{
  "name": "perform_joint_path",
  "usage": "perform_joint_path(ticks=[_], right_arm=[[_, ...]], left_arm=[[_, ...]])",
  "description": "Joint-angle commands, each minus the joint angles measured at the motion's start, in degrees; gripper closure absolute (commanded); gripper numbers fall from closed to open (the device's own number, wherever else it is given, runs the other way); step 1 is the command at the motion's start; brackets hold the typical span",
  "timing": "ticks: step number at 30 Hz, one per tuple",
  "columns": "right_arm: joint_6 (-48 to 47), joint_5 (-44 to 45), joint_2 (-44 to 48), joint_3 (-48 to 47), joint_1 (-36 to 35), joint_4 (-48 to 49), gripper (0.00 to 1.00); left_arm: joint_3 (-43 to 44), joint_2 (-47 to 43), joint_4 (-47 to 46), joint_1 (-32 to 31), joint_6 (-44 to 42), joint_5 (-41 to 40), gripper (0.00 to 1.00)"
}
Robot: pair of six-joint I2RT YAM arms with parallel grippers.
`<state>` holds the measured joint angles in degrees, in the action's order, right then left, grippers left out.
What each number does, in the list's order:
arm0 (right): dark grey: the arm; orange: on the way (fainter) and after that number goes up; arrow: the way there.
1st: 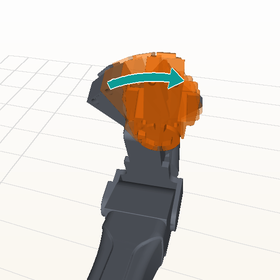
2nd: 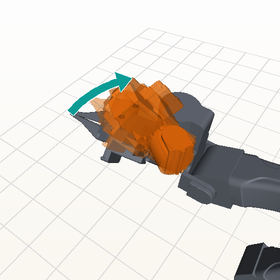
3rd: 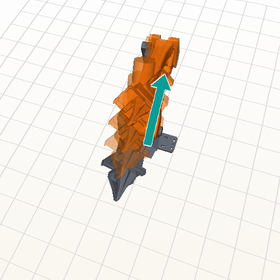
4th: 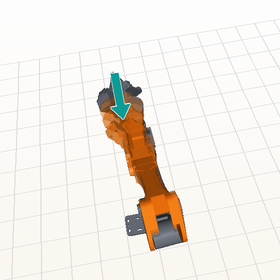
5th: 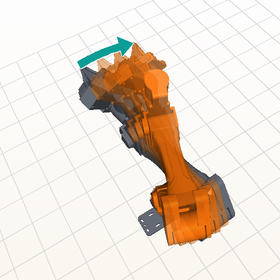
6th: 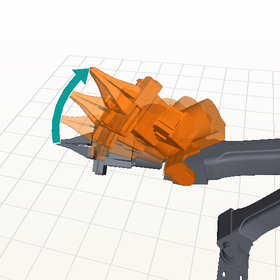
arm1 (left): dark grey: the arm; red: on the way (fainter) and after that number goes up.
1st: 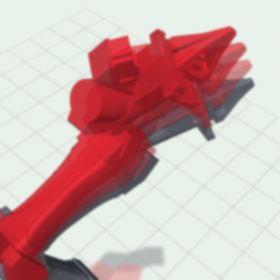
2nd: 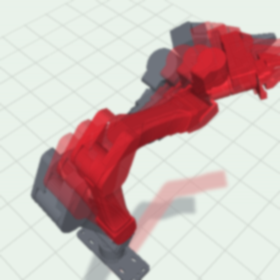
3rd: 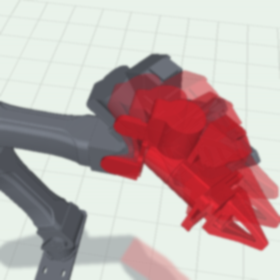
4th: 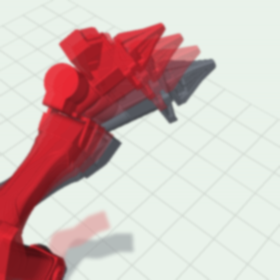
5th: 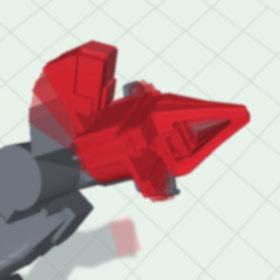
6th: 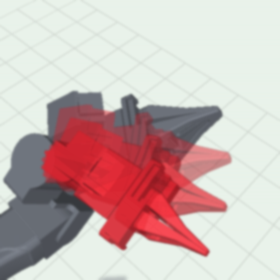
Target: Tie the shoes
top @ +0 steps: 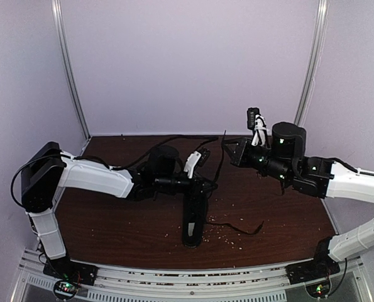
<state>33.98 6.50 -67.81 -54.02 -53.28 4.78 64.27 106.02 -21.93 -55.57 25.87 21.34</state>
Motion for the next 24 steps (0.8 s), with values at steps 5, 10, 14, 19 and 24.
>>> perform_joint_path(ticks=[5,10,14,19,24], right_arm=[[1.1,4.4,0.4,1.3,-0.1,-2.2,1.0],[1.5,6.9,-5.3,-1.6,-0.1,-6.4,1.0],[4.6,7.1,-12.3,-4.3,-0.1,-8.5,1.0],[6.9,4.7,-20.9,-6.9,0.2,-8.2,1.0],[8.1,1.2,-26.5,-12.2,1.1,-13.3,0.74]], left_arm=[[-1.2,-3.3,0.9,-0.3,0.1,-3.5,1.0],[-4.3,-7.3,4.1,0.1,0.0,-6.8,1.0],[-6.8,-9.5,8.7,0.1,1.5,-8.9,1.0],[-10.6,-12.3,9.1,0.4,5.2,-11.4,1.0],[-9.7,-13.5,13.2,1.5,9.1,-13.7,1.0]])
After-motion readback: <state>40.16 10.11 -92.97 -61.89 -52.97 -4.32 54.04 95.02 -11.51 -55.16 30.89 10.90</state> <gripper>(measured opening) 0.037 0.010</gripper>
